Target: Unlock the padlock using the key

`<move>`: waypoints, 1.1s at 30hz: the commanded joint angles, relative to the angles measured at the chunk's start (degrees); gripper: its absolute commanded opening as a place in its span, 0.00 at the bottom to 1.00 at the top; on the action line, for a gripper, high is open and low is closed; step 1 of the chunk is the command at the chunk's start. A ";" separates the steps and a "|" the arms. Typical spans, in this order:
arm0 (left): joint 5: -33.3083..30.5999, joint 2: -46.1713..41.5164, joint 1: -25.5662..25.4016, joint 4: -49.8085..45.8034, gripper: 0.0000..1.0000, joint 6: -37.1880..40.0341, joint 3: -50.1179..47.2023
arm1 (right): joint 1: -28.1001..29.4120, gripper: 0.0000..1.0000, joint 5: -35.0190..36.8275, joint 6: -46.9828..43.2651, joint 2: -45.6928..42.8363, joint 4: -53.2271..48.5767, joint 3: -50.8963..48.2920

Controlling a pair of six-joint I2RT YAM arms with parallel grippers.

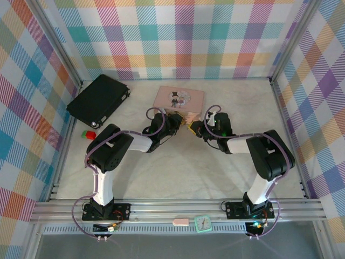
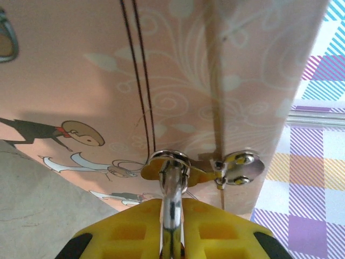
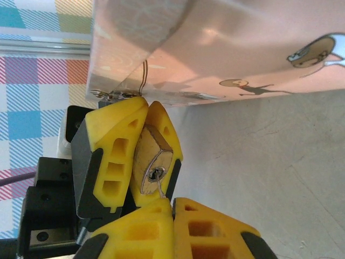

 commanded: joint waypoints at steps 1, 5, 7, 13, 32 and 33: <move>17.57 -0.75 -5.12 14.06 0.00 -1.32 0.11 | 0.15 0.00 -1.53 5.60 4.92 8.43 2.60; 19.55 -0.66 -5.19 17.12 0.00 -1.22 -1.53 | -0.81 0.00 -3.47 11.16 9.03 15.45 2.16; 20.31 -0.11 -5.17 19.01 0.00 -1.35 -1.85 | -0.81 0.00 -3.99 12.87 10.57 17.34 2.36; 22.22 2.12 -5.15 24.20 0.00 -3.13 -1.85 | -1.08 0.00 -5.44 14.61 13.23 18.37 3.17; 15.25 0.37 -5.76 20.30 0.00 -3.35 -3.53 | 2.36 0.00 7.29 9.71 6.86 8.24 1.11; 14.40 -0.10 -5.80 19.61 0.00 -3.16 -3.54 | 2.79 0.00 8.57 10.05 6.18 8.56 0.46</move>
